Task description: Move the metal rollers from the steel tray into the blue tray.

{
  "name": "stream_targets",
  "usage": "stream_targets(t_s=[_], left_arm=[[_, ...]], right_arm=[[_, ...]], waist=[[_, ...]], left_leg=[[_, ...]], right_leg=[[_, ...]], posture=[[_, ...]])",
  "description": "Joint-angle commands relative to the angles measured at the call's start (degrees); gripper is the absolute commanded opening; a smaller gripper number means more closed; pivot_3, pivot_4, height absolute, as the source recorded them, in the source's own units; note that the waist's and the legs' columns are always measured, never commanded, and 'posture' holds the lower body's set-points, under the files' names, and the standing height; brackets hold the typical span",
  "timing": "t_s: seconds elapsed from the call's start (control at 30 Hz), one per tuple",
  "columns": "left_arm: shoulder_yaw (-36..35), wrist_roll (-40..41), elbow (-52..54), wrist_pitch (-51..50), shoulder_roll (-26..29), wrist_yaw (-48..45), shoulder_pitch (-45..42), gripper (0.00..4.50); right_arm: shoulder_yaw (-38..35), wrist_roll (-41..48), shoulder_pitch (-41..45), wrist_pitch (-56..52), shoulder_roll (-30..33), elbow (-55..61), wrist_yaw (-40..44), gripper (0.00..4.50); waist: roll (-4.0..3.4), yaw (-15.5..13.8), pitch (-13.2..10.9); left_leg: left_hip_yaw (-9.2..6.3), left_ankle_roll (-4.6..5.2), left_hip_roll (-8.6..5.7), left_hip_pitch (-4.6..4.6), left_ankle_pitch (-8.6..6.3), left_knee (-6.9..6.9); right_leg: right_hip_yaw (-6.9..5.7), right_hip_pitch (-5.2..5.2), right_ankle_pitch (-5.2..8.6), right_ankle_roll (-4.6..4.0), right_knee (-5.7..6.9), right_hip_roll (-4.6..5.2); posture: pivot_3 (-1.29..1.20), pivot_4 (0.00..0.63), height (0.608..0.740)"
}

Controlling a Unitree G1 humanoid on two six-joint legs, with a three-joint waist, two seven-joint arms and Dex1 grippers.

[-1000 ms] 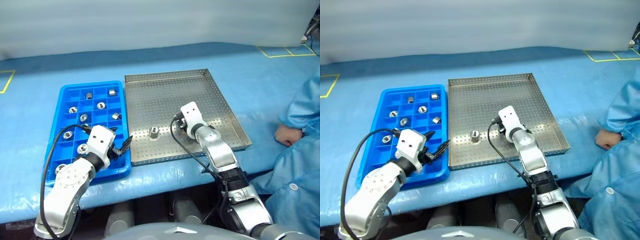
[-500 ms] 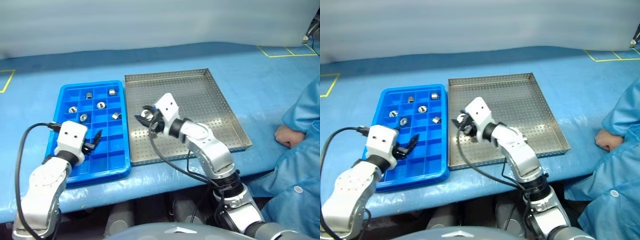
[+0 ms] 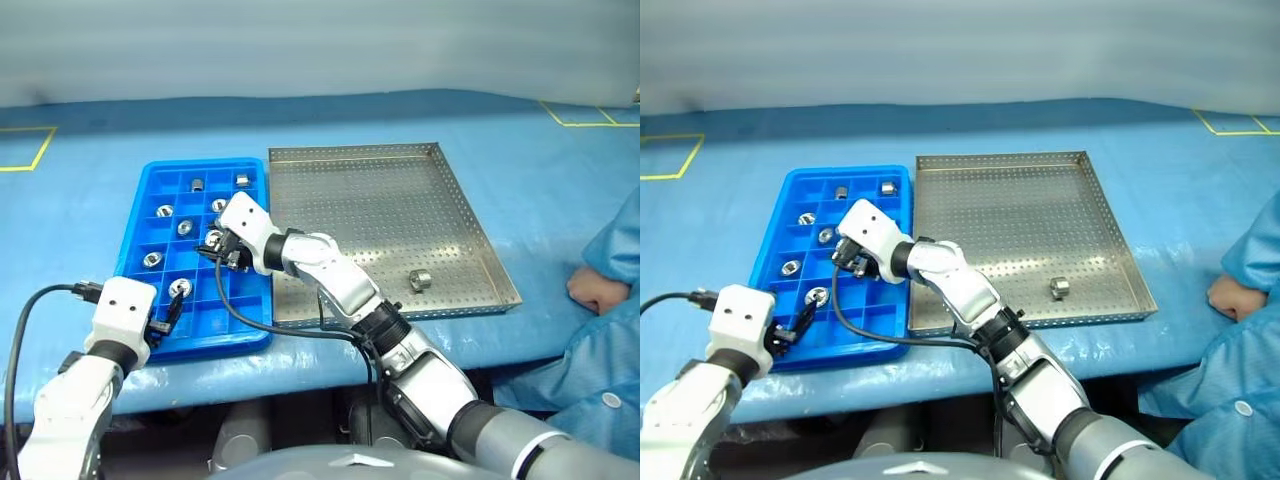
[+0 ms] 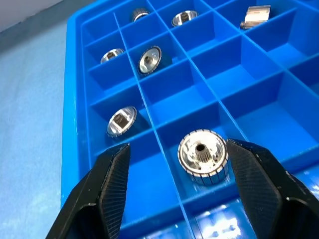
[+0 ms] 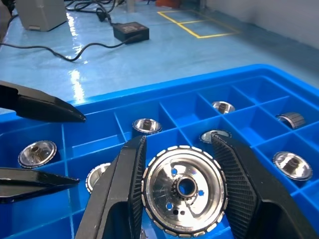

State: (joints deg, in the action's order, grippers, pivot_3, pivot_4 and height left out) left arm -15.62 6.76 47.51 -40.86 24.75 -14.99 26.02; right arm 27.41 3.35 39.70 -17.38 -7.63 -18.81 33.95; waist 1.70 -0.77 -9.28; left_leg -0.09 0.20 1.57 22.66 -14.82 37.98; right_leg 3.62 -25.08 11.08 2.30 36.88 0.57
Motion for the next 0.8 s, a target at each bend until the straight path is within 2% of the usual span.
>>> stream_targets(t_s=[0.03, 0.3, 0.53, 0.6, 0.73, 0.8], left_arm=[[0.3, -0.6, 3.4, 1.9, -0.6, 0.0, 1.0, 3.33], [2.0, -0.5, 3.6, 1.9, -0.5, -0.4, 0.6, 3.33], [2.8, -0.6, 3.3, 1.7, -0.3, -0.3, -0.1, 3.33], [3.0, -0.7, 3.0, 1.6, -0.3, -0.3, -0.5, 3.33], [3.6, -0.7, 2.4, 1.6, -0.3, -0.2, -1.5, 3.33], [4.4, -0.6, 2.1, 1.6, -0.4, -0.3, -2.2, 3.33]], right_arm=[[-0.4, -0.4, 3.1, 4.3, -3.7, -4.0, 0.5, 1.7], [-3.5, -0.4, 9.1, 9.9, -6.5, -20.4, -0.6, 1.7], [-4.8, 0.8, 10.8, 10.3, -7.6, -23.8, 0.2, 1.7], [-4.2, 1.0, 10.3, 10.0, -7.7, -23.1, 1.1, 2.44], [-3.6, 0.4, 9.3, 10.8, -7.5, -21.5, 0.3, 3.59], [-3.5, 0.0, 8.2, 11.1, -6.5, -19.0, -0.6, 3.59]], waist=[[-0.01, -0.4, 0.0], [-0.04, -1.1, 0.0], [-0.05, -1.7, 0.0], [-0.06, -1.7, 0.0], [-0.06, -1.6, 0.0], [-0.08, -1.6, 0.0]], left_leg=[[0.02, -0.02, 0.0, 0.0, 0.01, 0.0], [0.07, -0.15, 0.01, -0.1, 0.1, 0.01], [0.0, -0.15, -0.01, -0.14, 0.1, 0.02], [-0.01, -0.15, -0.01, -0.19, 0.1, 0.03], [-0.06, -0.15, -0.01, -0.26, 0.1, 0.02], [-0.07, -0.15, -0.01, -0.26, 0.1, 0.01]], right_leg=[[0.0, 0.0, 0.01, 0.01, 0.0, 0.0], [-0.05, 0.04, 0.1, 0.15, 0.05, -0.09], [-0.1, 0.17, 0.1, 0.15, 0.0, -0.07], [-0.12, 0.23, 0.1, 0.15, 0.0, -0.07], [-0.17, 0.31, 0.11, 0.14, -0.02, -0.07], [-0.19, 0.31, 0.11, 0.13, -0.02, -0.07]], posture=[[0.23, 0.15, 0.74], [0.25, 0.15, 0.74], [0.25, 0.15, 0.74], [0.25, 0.15, 0.74], [0.25, 0.15, 0.74], [0.23, 0.15, 0.74]])
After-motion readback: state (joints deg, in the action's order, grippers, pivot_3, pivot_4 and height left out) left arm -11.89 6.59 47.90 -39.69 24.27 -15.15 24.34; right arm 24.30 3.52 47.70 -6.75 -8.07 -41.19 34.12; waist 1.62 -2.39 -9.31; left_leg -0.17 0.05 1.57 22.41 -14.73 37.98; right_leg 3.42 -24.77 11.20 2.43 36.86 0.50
